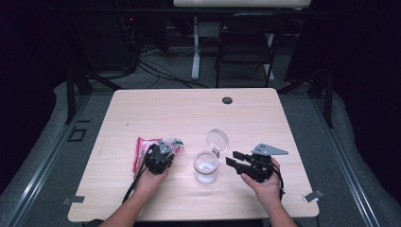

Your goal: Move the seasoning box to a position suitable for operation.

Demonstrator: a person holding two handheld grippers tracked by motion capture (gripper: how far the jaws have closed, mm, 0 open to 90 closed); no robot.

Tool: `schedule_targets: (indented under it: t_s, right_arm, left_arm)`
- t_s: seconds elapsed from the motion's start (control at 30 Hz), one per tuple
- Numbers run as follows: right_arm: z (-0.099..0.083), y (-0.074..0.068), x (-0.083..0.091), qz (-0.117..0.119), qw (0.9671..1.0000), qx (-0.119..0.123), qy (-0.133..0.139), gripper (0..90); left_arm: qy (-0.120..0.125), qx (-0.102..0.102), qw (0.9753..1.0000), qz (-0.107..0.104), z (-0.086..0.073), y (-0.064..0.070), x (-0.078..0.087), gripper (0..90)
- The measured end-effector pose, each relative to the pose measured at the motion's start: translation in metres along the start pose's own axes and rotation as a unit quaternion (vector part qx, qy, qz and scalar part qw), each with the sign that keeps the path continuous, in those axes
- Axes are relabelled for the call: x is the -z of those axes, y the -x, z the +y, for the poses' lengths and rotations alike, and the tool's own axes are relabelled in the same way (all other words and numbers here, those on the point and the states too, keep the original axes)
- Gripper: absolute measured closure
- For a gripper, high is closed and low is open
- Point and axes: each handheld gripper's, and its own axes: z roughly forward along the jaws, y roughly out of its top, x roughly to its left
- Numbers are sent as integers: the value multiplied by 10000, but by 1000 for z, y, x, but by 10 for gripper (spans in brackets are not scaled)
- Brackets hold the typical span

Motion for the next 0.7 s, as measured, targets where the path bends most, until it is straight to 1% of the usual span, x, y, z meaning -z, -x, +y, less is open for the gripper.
schedule_targets:
  t_s: [0.03,0.07,0.1,0.13,0.2,0.33,0.37,0.4,0.43,0.5,0.57,0.63,0.7]
  right_arm:
    - [0,0,0,5,10000,2,-7,558]
    - [0,0,0,5,10000,2,-7,558]
    - [0,0,0,3,10000,-1,-5,558]
    - [0,0,0,6,10000,-2,-2,558]
    - [0,0,0,5,10000,-3,2,558]
    - [0,0,0,-7,10000,-6,6,558]
    - [0,0,0,-2,10000,-7,18,558]
    - [0,0,0,-2,10000,-7,18,558]
    - [0,0,0,-4,10000,-5,7,558]
    - [0,0,0,-4,10000,5,5,558]
    - [0,0,0,-9,10000,6,14,558]
    - [0,0,1,6,10000,-1,17,559]
    - [0,0,1,11,10000,-2,19,560]
  left_arm:
    - [-22,59,10000,-71,0,-3,1,817]
    - [-22,59,10000,-71,0,-3,1,821]
    - [-1,136,9998,-109,0,-4,1,821]
    - [18,168,9998,-115,0,-4,1,830]
    - [25,298,9993,-209,0,-8,2,838]
    - [48,366,9989,-276,0,-10,3,854]
    - [92,437,9985,-317,0,-12,3,859]
    - [92,437,9985,-317,0,-12,3,861]
    - [94,462,9982,-361,0,-13,4,861]
    - [140,549,9976,-409,-1,-14,5,879]
    - [162,539,9976,-401,0,-16,6,884]
    - [202,572,9974,-398,0,-16,7,887]
    - [192,575,9972,-438,0,-17,9,892]
